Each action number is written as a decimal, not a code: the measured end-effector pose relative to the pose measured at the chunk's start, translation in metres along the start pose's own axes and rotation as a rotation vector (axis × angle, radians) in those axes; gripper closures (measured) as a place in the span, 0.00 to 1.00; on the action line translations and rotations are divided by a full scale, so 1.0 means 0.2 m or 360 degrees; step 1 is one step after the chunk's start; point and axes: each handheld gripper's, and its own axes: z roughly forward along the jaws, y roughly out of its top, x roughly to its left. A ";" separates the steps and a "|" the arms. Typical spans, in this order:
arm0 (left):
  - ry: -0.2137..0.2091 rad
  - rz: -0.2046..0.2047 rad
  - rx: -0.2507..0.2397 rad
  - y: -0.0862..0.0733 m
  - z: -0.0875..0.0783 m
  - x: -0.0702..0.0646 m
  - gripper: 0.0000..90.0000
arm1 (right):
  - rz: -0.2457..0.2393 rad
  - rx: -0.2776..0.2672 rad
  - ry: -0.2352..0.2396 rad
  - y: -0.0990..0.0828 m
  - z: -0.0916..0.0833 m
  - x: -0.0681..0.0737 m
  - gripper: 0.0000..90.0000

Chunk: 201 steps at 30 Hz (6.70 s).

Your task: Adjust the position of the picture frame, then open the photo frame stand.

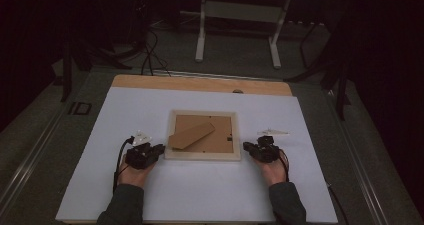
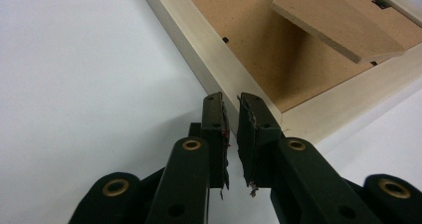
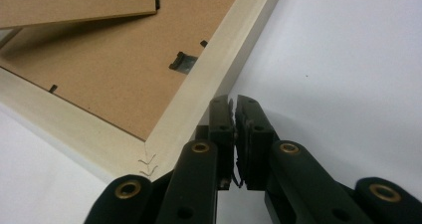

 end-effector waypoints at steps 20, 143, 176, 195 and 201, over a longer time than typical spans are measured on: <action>-0.0106 -0.0096 -0.0086 0.07 -0.10 0.09 0.79 | 0.0021 -0.0014 0.0043 0.00 -0.01 -0.01 0.90; -0.0487 0.0124 0.0377 0.42 0.29 -0.11 0.47 | 0.0053 -0.0002 0.0134 0.05 0.08 0.00 0.72; -0.0389 0.0373 0.0209 0.42 0.20 -0.20 0.47 | 0.0074 0.0033 0.0242 0.17 0.14 -0.05 0.59; -0.0406 0.0523 0.0100 0.41 0.14 -0.23 0.47 | 0.0190 0.0008 0.0353 0.23 0.18 -0.09 0.47; -0.0448 0.0522 0.0073 0.42 0.13 -0.22 0.46 | 0.0188 -0.0037 0.0347 0.23 0.16 -0.09 0.50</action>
